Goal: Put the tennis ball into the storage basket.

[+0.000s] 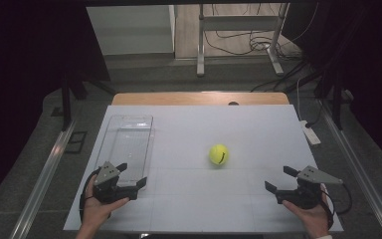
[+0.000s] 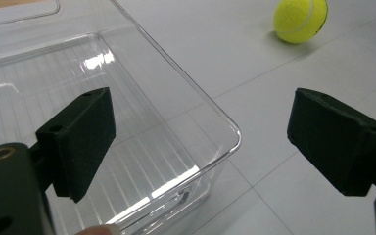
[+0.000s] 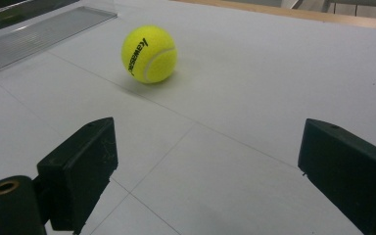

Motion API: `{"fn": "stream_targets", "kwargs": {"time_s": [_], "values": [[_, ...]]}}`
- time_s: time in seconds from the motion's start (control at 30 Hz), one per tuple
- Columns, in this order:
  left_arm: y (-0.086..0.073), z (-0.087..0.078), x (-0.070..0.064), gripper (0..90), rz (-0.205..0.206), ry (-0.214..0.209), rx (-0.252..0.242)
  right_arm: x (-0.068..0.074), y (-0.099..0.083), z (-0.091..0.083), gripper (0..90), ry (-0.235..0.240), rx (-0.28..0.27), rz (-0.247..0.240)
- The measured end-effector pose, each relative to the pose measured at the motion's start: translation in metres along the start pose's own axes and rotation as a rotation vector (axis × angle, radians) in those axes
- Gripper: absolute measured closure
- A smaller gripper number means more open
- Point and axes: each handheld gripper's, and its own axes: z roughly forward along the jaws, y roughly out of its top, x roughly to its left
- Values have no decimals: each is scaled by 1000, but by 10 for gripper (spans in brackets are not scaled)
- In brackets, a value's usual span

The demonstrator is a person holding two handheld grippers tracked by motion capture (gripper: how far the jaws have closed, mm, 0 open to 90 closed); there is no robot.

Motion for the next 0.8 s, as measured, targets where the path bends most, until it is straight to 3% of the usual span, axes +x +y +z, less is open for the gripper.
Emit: {"fn": "stream_targets", "kwargs": {"time_s": [0.8], "values": [[1, 4, -1, 118, 6, -5, -2, 3, -2, 0, 92, -2, 11, 8]]}}
